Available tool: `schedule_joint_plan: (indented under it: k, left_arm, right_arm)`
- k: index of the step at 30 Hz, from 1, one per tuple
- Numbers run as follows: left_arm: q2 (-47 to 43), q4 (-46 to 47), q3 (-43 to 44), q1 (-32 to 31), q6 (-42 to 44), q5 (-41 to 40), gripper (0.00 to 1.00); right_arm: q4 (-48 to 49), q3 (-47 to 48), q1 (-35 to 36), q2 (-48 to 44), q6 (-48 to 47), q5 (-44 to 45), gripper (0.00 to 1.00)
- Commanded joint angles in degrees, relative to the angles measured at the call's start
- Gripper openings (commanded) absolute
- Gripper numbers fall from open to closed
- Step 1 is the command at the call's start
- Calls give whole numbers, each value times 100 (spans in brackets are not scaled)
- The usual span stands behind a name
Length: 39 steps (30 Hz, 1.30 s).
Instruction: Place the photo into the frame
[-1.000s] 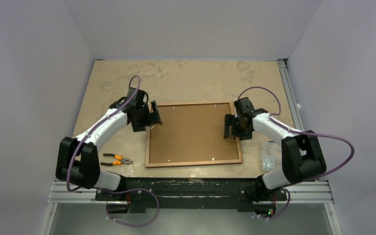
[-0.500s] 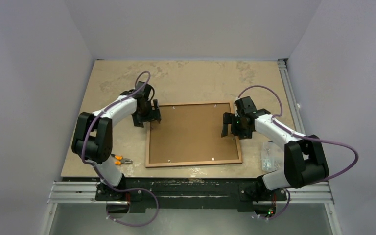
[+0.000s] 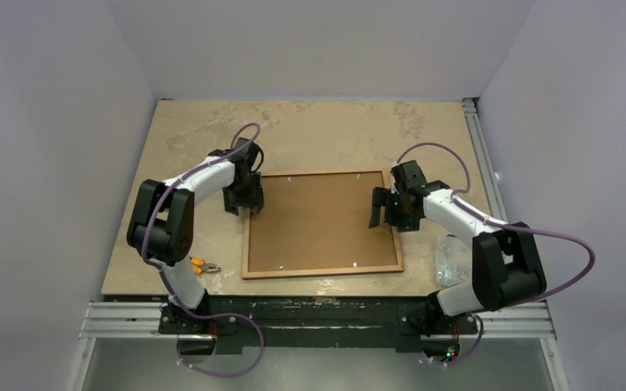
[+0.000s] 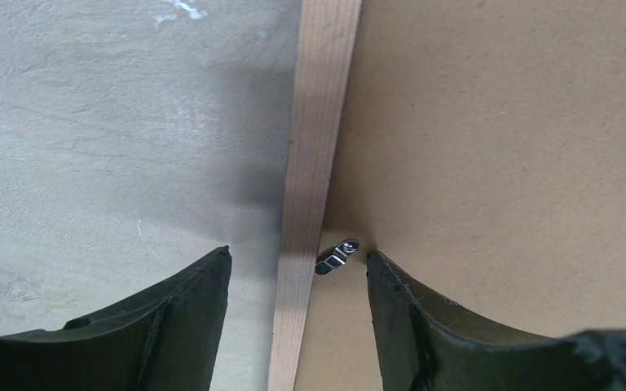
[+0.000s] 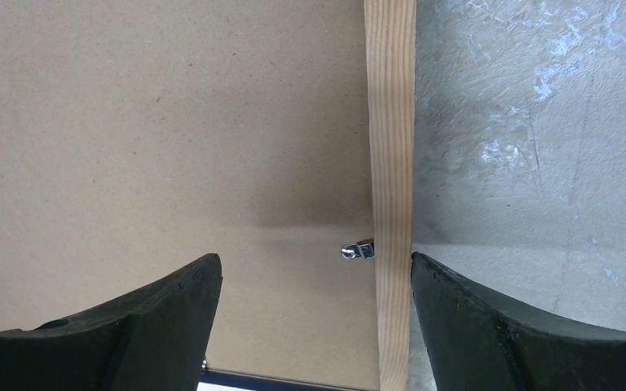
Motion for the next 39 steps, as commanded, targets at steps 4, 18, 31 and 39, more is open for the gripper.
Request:
schedule_joint_plan:
  k: [4, 18, 31, 39]
  left_arm:
    - [-6, -78, 192, -367, 17, 198, 56]
    - [-629, 1027, -747, -1016, -749, 1152, 56]
    - [-184, 528, -414, -997, -602, -175, 33]
    - [-156, 731, -493, -820, -487, -142, 0]
  right_arm:
    - [29, 236, -245, -13, 93, -123, 84]
    - [84, 244, -931, -61, -157, -591, 87]
    - [141, 211, -939, 6, -177, -688, 86]
    - [221, 131, -942, 101, -199, -809, 86]
